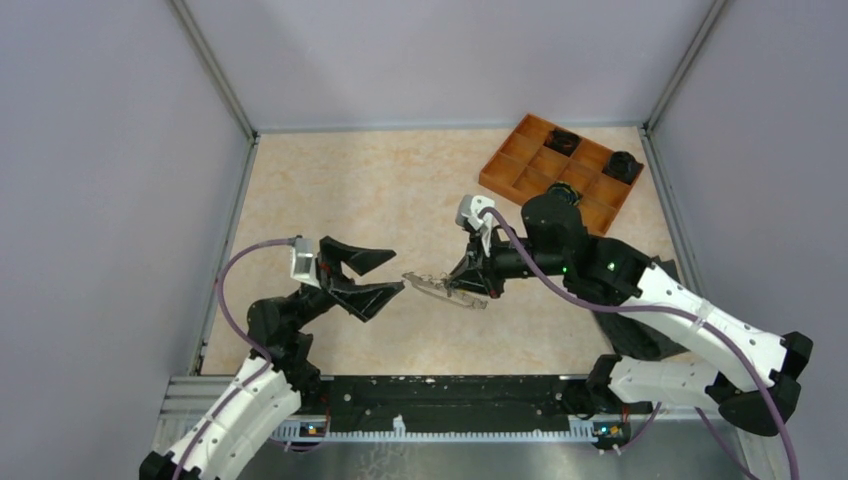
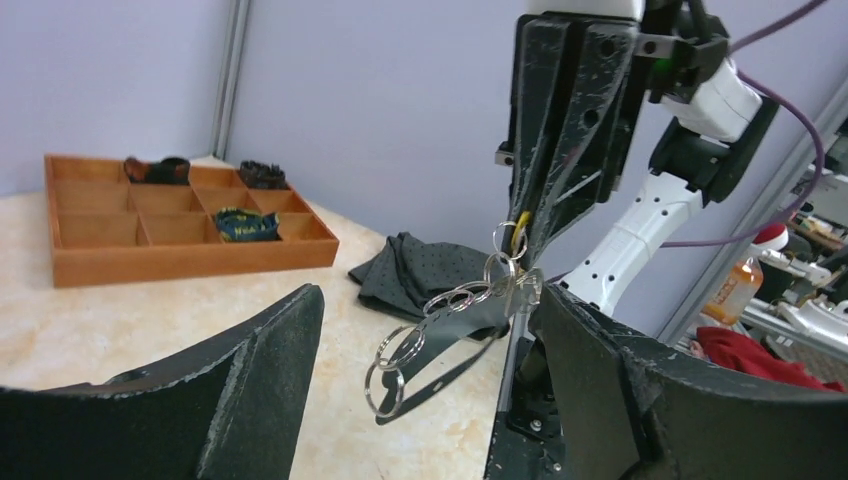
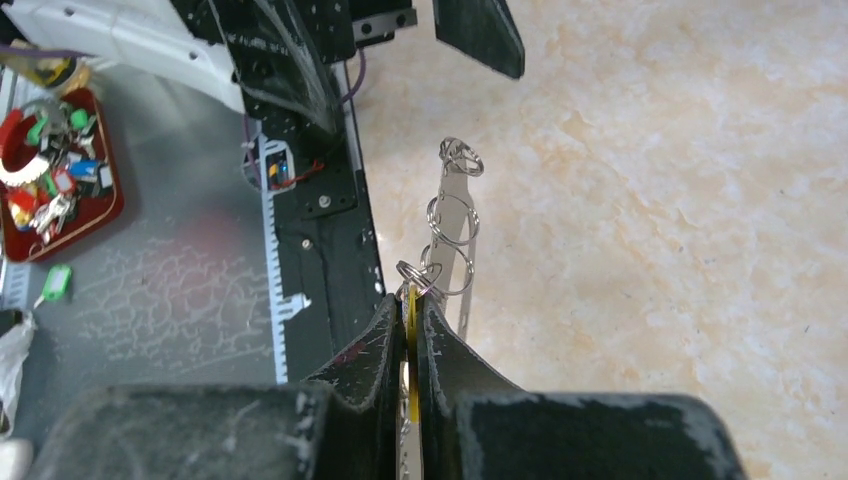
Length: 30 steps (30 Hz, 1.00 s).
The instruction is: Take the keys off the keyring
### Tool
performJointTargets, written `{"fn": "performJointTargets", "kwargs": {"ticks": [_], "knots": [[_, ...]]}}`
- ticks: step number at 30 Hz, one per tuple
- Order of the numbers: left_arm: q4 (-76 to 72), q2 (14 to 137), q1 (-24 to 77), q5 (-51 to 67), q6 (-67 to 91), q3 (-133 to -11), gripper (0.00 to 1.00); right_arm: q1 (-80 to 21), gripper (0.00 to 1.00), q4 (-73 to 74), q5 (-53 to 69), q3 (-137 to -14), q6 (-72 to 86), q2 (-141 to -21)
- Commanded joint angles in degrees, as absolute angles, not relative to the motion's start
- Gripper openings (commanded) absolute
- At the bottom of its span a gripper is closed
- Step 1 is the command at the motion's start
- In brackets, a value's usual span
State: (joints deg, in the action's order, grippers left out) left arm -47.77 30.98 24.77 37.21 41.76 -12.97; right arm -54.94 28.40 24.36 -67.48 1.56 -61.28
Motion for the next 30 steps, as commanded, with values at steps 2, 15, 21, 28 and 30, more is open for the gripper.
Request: {"fn": "performJointTargets", "kwargs": {"ticks": [2,15,21,28,30], "knots": [[-43.5,26.8,24.6,39.2,37.0,-16.8,0.81,-54.6,0.00,32.1,31.6,-72.2,-4.5,-58.3],[-55.6,41.6,24.7,59.3,44.8,-29.9,0.73,-62.9,0.00,41.7,31.5,-76.9,-11.9,-59.3],[-65.8,47.0,26.8,61.8,50.6,-28.3,0.70,-63.8,0.00,42.4,31.7,-78.2,-13.3,-59.5],[-70.0,52.7,35.4,60.1,49.0,-28.1,0.67,-64.7,0.00,43.2,31.3,-79.8,-14.4,-60.2],[-68.5,54.3,38.2,59.7,46.5,-28.8,0.66,-64.8,0.00,43.2,30.7,-80.0,-14.5,-60.4]]}}
